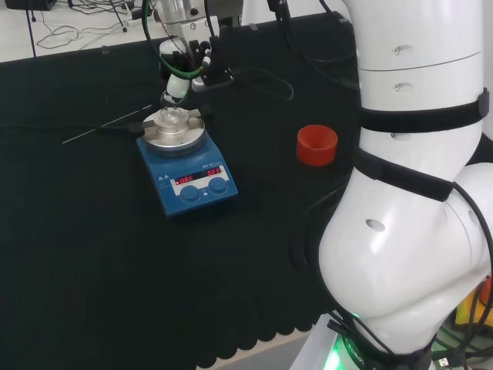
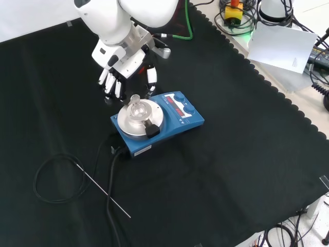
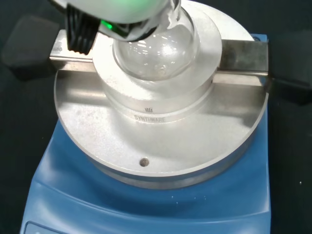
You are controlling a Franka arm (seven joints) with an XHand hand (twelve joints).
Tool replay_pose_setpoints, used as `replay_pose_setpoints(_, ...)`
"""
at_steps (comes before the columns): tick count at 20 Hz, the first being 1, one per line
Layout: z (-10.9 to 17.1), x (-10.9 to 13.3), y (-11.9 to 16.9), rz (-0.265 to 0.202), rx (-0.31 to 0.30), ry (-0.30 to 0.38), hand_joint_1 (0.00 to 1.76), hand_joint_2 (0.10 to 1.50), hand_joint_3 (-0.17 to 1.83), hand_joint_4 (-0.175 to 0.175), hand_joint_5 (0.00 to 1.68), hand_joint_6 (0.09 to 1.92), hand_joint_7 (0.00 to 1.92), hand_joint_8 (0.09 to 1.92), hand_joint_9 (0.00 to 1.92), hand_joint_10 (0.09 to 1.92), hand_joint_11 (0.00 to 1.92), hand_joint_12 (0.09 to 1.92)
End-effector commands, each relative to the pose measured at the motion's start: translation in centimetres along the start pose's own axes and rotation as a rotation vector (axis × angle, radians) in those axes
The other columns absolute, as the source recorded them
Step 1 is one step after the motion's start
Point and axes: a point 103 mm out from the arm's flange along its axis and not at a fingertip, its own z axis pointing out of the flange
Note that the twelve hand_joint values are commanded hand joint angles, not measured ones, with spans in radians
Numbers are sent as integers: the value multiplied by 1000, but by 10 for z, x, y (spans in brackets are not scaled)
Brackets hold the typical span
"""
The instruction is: Place the round-bottom flask on the heater.
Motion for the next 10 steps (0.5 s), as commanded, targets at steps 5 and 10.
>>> replay_pose_setpoints(5,-17,-8,-50,27,-67,11,948,606,662,-59,746,784,301,710,565,649,290,1366)
replay_pose_setpoints(10,-26,-10,-80,45,-94,19,944,614,668,-61,667,756,300,711,563,652,288,1369)
